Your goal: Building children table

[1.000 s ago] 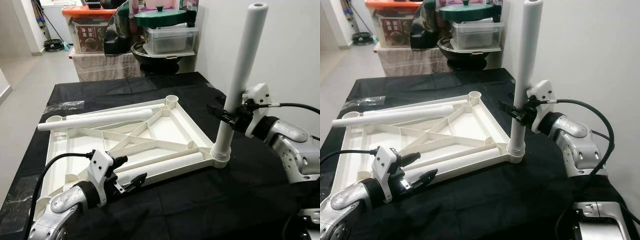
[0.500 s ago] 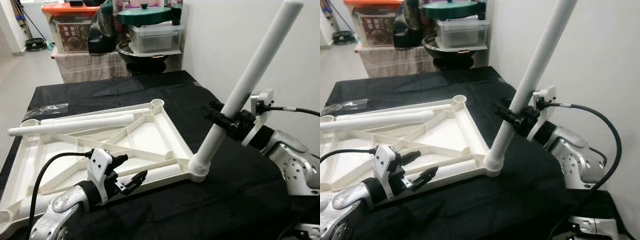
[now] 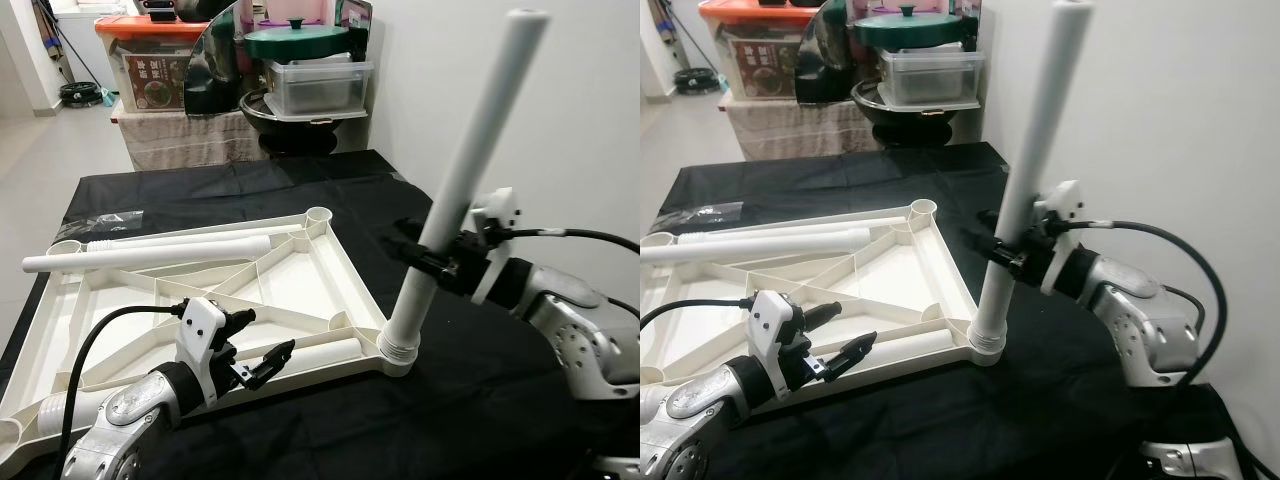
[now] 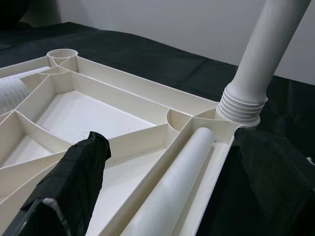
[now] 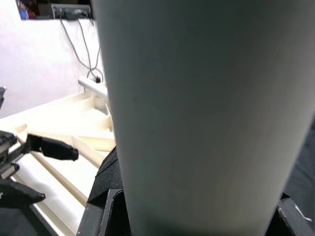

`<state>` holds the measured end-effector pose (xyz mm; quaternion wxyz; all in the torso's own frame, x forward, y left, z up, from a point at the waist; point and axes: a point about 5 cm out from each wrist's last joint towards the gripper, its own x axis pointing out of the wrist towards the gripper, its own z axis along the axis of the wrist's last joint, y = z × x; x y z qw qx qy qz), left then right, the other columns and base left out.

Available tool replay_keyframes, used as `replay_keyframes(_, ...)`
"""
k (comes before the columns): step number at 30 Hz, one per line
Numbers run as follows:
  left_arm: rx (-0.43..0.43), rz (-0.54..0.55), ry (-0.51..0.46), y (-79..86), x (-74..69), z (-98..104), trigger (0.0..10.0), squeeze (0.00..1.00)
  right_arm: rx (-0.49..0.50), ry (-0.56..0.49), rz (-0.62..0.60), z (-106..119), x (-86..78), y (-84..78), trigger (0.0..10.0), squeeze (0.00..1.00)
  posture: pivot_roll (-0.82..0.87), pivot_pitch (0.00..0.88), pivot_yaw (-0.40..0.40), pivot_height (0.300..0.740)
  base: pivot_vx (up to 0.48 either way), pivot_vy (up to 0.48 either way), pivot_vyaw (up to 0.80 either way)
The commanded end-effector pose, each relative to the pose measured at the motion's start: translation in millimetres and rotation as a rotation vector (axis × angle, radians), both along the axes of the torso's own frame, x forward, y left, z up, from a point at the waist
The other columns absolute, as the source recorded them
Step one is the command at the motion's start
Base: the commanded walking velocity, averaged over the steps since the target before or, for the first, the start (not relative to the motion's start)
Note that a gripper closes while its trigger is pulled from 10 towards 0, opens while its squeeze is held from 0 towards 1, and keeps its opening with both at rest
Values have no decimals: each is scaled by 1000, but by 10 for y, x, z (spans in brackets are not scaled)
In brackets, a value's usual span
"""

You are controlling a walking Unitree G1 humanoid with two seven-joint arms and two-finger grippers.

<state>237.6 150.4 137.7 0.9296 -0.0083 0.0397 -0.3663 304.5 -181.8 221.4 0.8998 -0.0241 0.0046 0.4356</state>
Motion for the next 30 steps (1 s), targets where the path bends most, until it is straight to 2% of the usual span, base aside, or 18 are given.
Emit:
replay_keyframes(1,4,10,9,-7,3,-35,10000,0,-51,187,-49,-415,-3,27,0,0,-1,0,-54,740,0,0,0)
replay_keyframes(3,3,12,10,-9,0,-38,10000,0,-38,193,-61,-435,-7,59,0,0,-1,0,-56,740,0,0,0)
replay_keyframes(7,4,18,14,-2,-11,-52,10000,0,-22,233,-208,-574,18,109,0,0,-3,0,-58,740,0,0,0)
replay_keyframes(8,4,18,14,-2,-11,-52,10000,0,-22,233,-208,-574,18,109,0,0,-3,0,-58,740,0,0,0)
replay_keyframes(9,4,24,13,9,-8,-52,10000,0,-47,259,-356,-683,67,103,0,0,-3,0,-58,740,0,0,0)
replay_keyframes(10,4,24,13,9,-8,-52,10000,0,-47,259,-356,-683,67,103,0,0,-3,0,-58,740,0,0,0)
replay_keyframes(12,1,31,10,9,2,-46,10000,0,-28,303,-549,-803,108,106,0,0,0,0,-66,740,0,0,0)
replay_keyframes(14,-1,34,8,5,8,-44,10000,0,-21,330,-657,-878,118,118,0,0,1,0,-66,740,0,0,0)
replay_keyframes(16,-1,34,8,5,8,-44,10000,0,-21,330,-657,-878,118,118,0,0,1,0,-66,740,0,0,0)
replay_keyframes(17,-2,36,7,0,8,-45,10000,0,-28,338,-702,-920,115,136,0,0,1,0,-66,740,0,0,0)
replay_keyframes(22,-5,40,6,-3,10,-44,10000,0,-107,338,-769,-1010,108,192,0,0,3,0,-73,740,0,0,0)
replay_keyframes(24,-5,49,3,-2,14,-43,10000,0,-197,320,-865,-1075,118,244,0,0,8,0,-80,740,0,0,0)
replay_keyframes(25,-5,49,3,-2,14,-43,10000,0,-197,320,-865,-1075,118,244,0,0,8,0,-80,740,0,0,0)
replay_keyframes(27,-6,57,-2,-3,16,-39,10000,0,-233,302,-961,-1091,146,283,0,0,10,0,-82,740,0,0,0)
replay_keyframes(30,-8,67,-3,-1,17,-41,10000,0,-225,308,-1032,-1098,183,298,0,0,13,0,-85,740,0,0,0)
